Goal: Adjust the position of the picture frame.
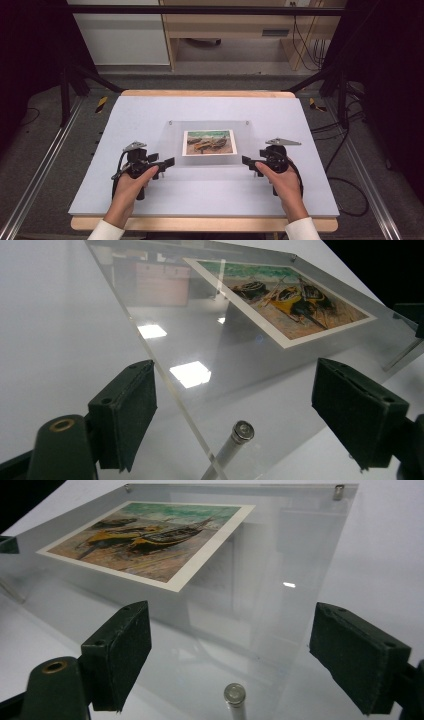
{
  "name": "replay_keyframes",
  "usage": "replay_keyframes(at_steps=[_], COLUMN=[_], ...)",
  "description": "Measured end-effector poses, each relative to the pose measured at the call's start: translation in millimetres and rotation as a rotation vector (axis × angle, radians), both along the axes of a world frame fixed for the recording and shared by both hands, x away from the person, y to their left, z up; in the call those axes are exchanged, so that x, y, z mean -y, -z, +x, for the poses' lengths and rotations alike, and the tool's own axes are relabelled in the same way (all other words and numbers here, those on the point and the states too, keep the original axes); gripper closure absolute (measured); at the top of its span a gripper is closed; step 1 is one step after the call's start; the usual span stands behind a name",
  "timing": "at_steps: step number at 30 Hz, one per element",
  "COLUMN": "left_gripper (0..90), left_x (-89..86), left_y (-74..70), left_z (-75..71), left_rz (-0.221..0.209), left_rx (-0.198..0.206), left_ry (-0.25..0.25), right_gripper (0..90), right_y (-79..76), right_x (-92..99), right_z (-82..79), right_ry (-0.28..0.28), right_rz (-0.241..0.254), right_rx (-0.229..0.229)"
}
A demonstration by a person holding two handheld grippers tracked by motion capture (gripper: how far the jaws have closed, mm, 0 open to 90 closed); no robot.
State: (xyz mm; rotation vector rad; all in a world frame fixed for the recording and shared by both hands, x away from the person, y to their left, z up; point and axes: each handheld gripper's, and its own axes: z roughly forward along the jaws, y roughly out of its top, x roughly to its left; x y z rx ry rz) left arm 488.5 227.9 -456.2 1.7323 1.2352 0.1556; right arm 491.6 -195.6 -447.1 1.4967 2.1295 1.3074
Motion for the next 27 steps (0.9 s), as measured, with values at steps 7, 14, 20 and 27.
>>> replay_keyframes(at_steps=[7,14,20,27], left_gripper=[17.6,17.4,17.7,17.7], left_x=[-1.2,-0.4,-1.4,-1.5], left_y=[3.1,3.8,4.5,4.6], left_z=[3.2,5.6,6.8,7.0], left_rz=[-0.042,-0.042,-0.045,-0.044], left_rx=[-0.031,-0.031,-0.028,-0.028], left_ry=[0.02,0.02,0.024,0.026], right_gripper=[15.8,15.8,16.6,16.2], right_y=[2.7,4.9,4.6,5.7], right_x=[0.9,2.2,2.2,3.6], right_z=[2.3,4.8,4.3,5.3], right_ry=[0.001,0.008,0.017,0.018], right_rz=[0.036,0.058,0.064,0.084], right_rx=[-0.027,-0.039,-0.044,-0.067])
